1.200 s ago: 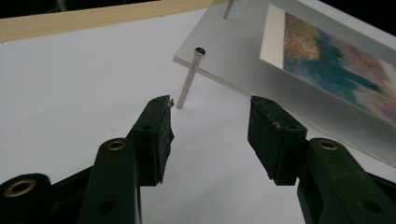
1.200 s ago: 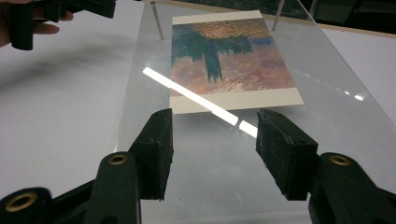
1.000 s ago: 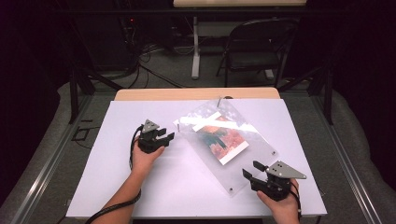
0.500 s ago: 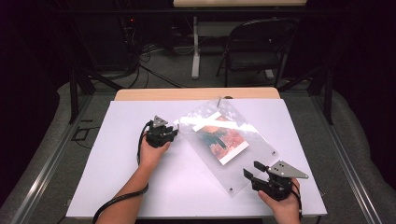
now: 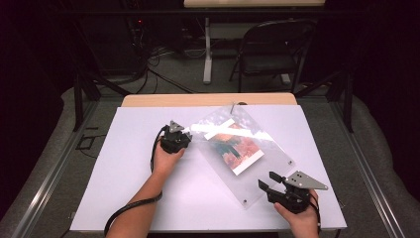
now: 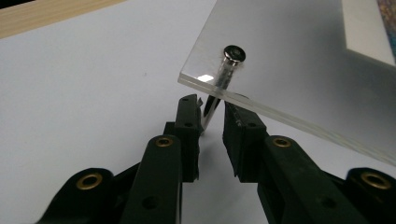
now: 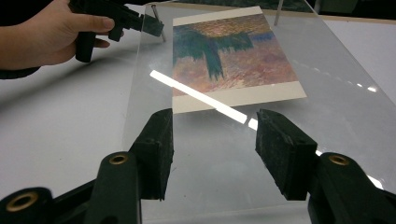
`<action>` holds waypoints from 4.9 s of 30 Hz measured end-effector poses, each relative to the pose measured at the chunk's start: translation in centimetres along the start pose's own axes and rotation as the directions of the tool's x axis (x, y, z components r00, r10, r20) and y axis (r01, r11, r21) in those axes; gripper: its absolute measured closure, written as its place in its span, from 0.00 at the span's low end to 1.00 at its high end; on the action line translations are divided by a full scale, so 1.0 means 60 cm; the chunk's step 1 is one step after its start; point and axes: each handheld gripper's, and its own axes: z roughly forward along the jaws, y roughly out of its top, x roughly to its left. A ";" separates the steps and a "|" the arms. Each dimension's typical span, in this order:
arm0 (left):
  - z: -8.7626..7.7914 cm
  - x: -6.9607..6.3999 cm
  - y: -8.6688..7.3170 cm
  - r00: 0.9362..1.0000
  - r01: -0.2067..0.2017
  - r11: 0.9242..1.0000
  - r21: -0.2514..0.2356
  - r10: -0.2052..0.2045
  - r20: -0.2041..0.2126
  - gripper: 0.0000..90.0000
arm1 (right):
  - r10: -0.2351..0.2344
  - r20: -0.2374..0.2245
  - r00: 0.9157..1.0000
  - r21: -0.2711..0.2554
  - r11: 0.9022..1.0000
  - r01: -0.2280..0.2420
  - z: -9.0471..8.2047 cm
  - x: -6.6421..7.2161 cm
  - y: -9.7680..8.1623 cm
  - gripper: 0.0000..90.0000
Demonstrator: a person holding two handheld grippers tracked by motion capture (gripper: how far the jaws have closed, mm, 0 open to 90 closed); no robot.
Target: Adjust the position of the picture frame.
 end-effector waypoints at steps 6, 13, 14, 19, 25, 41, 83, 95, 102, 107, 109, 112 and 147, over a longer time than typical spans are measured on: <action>0.006 -0.001 0.002 1.000 -0.009 1.000 0.000 0.009 -0.008 0.90 | 0.008 -0.004 1.000 0.000 1.000 -0.008 0.001 -0.001 -0.001 0.51; 0.007 0.002 0.004 1.000 -0.009 1.000 0.005 0.009 0.000 0.92 | 0.012 -0.009 1.000 0.000 1.000 -0.012 0.002 -0.001 -0.001 0.51; 0.007 0.002 0.004 1.000 -0.009 1.000 0.005 0.009 0.000 0.92 | 0.012 -0.009 1.000 0.000 1.000 -0.012 0.002 -0.001 -0.001 0.51; 0.002 0.001 0.005 1.000 -0.019 1.000 0.012 0.018 0.006 0.93 | 0.007 -0.017 1.000 0.006 1.000 -0.007 0.004 0.000 -0.001 0.52; -0.018 -0.002 -0.005 0.999 -0.039 0.999 0.018 0.038 0.024 0.93 | 0.011 -0.030 0.999 0.013 1.000 -0.011 0.006 0.003 -0.001 0.52; -0.111 -0.041 -0.076 0.990 -0.087 0.996 0.018 0.085 0.112 0.92 | 0.025 -0.064 0.998 0.024 0.999 -0.024 0.009 0.008 -0.001 0.53; -0.121 -0.056 -0.105 0.976 -0.117 0.993 -0.031 0.121 0.184 0.90 | 0.030 -0.183 0.983 0.049 0.999 -0.021 0.023 0.043 0.001 0.64; -0.137 -0.055 -0.089 0.974 -0.071 0.996 -0.049 0.079 0.214 0.90 | 0.079 -0.297 0.952 0.106 0.993 -0.050 0.024 0.060 0.007 0.85; -0.148 -0.058 -0.081 0.973 -0.054 0.996 -0.074 0.069 0.221 0.90 | 0.102 -0.374 0.922 0.191 0.981 -0.031 0.031 0.091 0.010 0.98; -0.152 -0.058 -0.077 0.972 -0.044 0.995 -0.089 0.063 0.226 0.90 | 0.138 -0.371 0.918 0.256 0.966 -0.042 0.035 0.099 0.010 1.00; -0.154 -0.059 -0.076 0.972 -0.039 0.995 -0.094 0.060 0.225 0.91 | 0.168 -0.372 0.913 0.292 0.955 -0.057 0.038 0.101 0.009 1.00; -0.156 -0.059 -0.074 0.972 -0.040 0.994 -0.099 0.061 0.228 0.91 | 0.168 -0.366 0.915 0.315 0.948 -0.048 0.041 0.105 0.007 1.00; -0.217 -0.096 -0.092 0.959 -0.087 0.987 -0.133 0.119 0.257 0.94 | 0.268 -0.289 0.919 0.394 0.908 -0.141 0.074 0.057 0.033 1.00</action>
